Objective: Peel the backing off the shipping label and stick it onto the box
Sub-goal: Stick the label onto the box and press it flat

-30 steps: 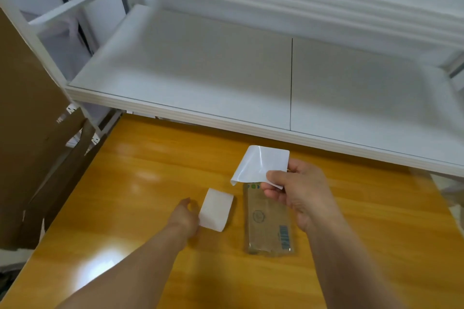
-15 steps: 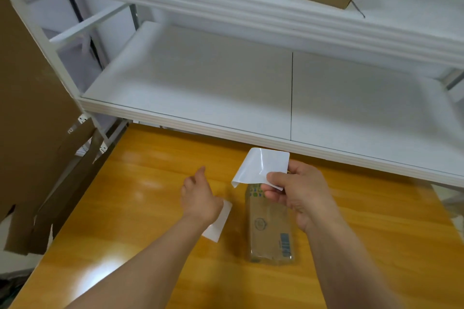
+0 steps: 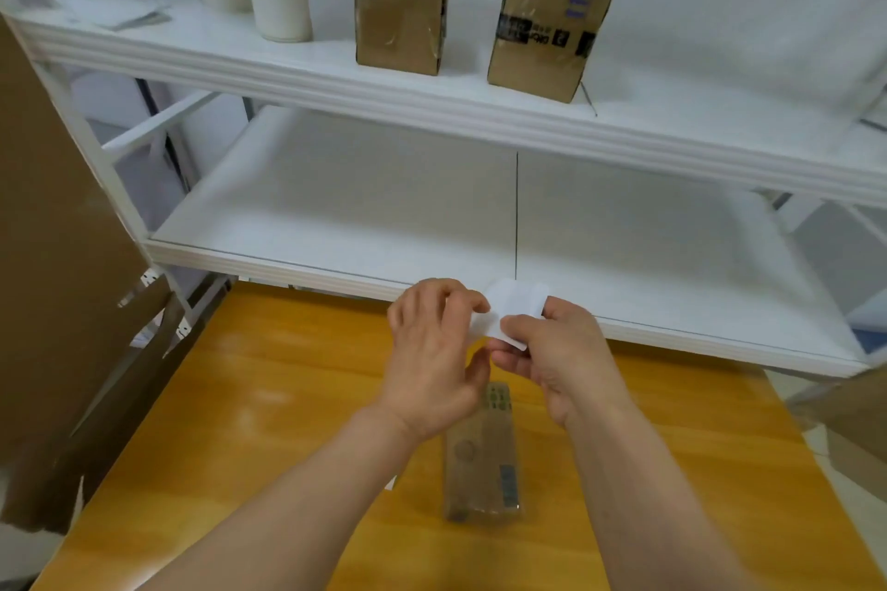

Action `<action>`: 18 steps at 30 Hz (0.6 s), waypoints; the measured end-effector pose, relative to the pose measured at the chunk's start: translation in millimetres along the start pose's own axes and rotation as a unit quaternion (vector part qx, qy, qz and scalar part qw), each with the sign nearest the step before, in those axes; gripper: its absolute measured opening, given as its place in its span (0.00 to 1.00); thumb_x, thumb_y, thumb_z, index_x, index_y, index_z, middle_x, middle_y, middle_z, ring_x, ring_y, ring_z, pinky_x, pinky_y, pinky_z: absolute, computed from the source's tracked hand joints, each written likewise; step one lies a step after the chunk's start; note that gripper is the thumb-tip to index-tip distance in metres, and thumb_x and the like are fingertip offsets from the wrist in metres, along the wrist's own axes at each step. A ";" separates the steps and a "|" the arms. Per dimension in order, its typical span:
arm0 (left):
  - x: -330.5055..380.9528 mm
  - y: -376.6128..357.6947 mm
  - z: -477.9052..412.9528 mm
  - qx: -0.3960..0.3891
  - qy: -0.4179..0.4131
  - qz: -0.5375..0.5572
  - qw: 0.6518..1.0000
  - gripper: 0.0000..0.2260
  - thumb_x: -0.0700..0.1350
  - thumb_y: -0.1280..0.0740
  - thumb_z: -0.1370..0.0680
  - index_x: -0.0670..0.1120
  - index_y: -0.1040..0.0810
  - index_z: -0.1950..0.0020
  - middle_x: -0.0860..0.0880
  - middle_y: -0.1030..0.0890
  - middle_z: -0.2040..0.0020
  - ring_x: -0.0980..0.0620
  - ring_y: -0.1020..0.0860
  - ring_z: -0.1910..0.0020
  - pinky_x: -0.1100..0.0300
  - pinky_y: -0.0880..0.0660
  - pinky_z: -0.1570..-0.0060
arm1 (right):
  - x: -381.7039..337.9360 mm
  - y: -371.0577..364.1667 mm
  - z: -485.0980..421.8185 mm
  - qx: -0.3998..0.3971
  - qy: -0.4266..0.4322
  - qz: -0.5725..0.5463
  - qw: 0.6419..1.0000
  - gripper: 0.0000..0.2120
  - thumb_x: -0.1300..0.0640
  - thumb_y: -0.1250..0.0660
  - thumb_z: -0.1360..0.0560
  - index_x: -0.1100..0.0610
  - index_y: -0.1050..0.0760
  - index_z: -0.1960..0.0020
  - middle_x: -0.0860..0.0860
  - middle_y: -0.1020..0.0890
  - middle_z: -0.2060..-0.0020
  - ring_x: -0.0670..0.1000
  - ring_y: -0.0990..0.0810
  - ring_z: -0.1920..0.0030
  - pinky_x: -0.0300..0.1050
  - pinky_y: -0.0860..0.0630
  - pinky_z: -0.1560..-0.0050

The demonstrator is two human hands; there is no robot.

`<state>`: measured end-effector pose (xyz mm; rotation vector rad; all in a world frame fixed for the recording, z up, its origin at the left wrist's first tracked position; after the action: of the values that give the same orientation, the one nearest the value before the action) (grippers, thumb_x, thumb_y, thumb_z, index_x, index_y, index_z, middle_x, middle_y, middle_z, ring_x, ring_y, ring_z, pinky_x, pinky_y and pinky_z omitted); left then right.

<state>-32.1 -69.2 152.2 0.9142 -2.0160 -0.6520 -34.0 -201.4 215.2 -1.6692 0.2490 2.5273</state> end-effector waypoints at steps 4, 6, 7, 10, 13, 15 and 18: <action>20.3 15.7 -14.6 0.010 -0.026 -0.018 0.999 0.17 0.45 0.34 0.33 0.52 0.31 0.45 0.48 0.27 0.48 0.47 0.32 0.45 0.56 0.40 0.50 | -17.0 5.9 11.6 -0.010 0.015 -0.004 1.000 0.07 0.68 0.34 0.25 0.63 0.22 0.48 0.61 0.15 0.52 0.55 0.14 0.65 0.43 0.19 0.64; 29.1 22.6 -21.2 0.020 -0.041 -0.027 0.999 0.16 0.43 0.38 0.34 0.52 0.30 0.47 0.49 0.26 0.50 0.48 0.32 0.46 0.56 0.42 0.50 | -24.7 9.1 15.8 -0.010 0.025 0.000 1.000 0.06 0.68 0.34 0.25 0.63 0.22 0.49 0.61 0.15 0.52 0.55 0.14 0.65 0.42 0.20 0.65; 32.2 25.2 -24.0 0.030 -0.048 -0.028 0.998 0.16 0.42 0.38 0.35 0.51 0.28 0.48 0.49 0.25 0.51 0.48 0.32 0.46 0.56 0.42 0.50 | -28.1 10.6 17.6 -0.011 0.031 -0.001 0.999 0.06 0.68 0.34 0.26 0.63 0.22 0.49 0.61 0.15 0.53 0.54 0.15 0.65 0.42 0.20 0.66; 37.0 30.3 -30.0 0.057 -0.053 -0.036 0.996 0.15 0.38 0.32 0.36 0.50 0.25 0.51 0.50 0.23 0.53 0.48 0.31 0.46 0.54 0.41 0.47 | -35.1 14.8 22.0 -0.020 0.049 -0.010 0.999 0.07 0.66 0.33 0.25 0.62 0.21 0.48 0.60 0.14 0.52 0.52 0.17 0.66 0.43 0.20 0.65; 37.2 33.5 -33.3 0.064 -0.048 -0.041 0.996 0.15 0.37 0.28 0.34 0.51 0.25 0.52 0.52 0.22 0.54 0.49 0.29 0.47 0.53 0.40 0.46 | -39.0 18.2 26.6 -0.023 0.055 -0.009 0.998 0.07 0.60 0.31 0.24 0.63 0.21 0.49 0.60 0.14 0.56 0.52 0.17 0.65 0.44 0.19 0.63; 38.0 37.0 -34.3 0.063 -0.038 -0.028 0.997 0.12 0.38 0.29 0.32 0.51 0.25 0.53 0.53 0.22 0.55 0.48 0.27 0.47 0.53 0.40 0.46 | -41.0 20.0 29.2 -0.018 0.055 -0.010 0.998 0.10 0.56 0.31 0.22 0.63 0.23 0.54 0.57 0.16 0.64 0.52 0.17 0.66 0.45 0.18 0.62; 41.1 42.9 -35.5 0.037 0.048 0.060 0.996 0.08 0.41 0.31 0.27 0.54 0.25 0.54 0.58 0.23 0.54 0.51 0.27 0.46 0.55 0.40 0.45 | -45.6 23.5 32.5 -0.008 0.056 -0.021 0.998 0.11 0.53 0.35 0.20 0.60 0.22 0.54 0.52 0.16 0.68 0.52 0.17 0.65 0.45 0.19 0.63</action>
<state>-35.1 -79.9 220.5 0.8447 -2.0024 -0.4612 -49.6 -218.0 271.4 -1.8055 0.2019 2.4158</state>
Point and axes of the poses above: each hand's wrist, its own z-axis away from the middle knuckle, its own y-axis out of the back of the hand, x = y × z, the point moved 1 cm from there along -z, towards the middle knuckle
